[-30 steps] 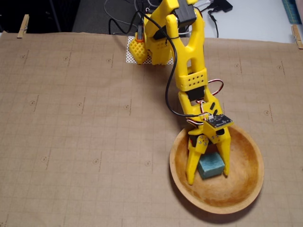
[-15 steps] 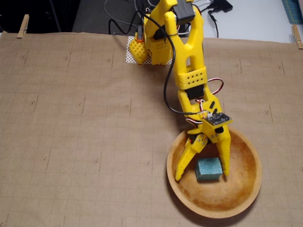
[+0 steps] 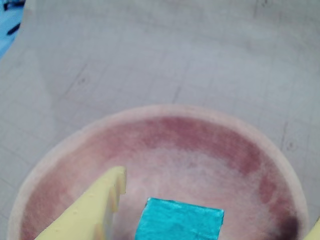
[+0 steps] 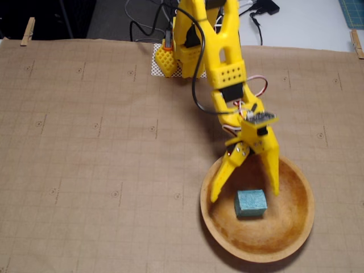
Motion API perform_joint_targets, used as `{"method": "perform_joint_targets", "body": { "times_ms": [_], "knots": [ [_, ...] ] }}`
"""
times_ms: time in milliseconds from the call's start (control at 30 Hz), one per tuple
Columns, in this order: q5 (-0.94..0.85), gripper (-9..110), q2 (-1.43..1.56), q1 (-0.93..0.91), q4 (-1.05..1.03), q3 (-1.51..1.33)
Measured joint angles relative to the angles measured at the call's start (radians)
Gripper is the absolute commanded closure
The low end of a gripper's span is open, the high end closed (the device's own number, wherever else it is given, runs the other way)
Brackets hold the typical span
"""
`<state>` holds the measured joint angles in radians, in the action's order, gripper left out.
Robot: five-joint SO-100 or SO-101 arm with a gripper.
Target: Grasp a blue block and put it in the bowl.
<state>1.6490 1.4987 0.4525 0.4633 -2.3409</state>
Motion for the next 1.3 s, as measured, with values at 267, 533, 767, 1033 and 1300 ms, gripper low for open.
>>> {"method": "perform_joint_targets", "body": {
  "times_ms": [267,533,767,1033,1300],
  "knots": [
    [0.000,50,0.276,0.000,0.000,-0.184],
    [0.002,50,0.629,0.000,-0.021,-0.407],
    [0.002,50,0.965,-0.002,-0.327,-0.457],
    [0.002,51,1.359,-0.094,-0.847,-0.462],
    [0.002,51,1.643,-0.264,-1.276,-0.486]
  ]
}}
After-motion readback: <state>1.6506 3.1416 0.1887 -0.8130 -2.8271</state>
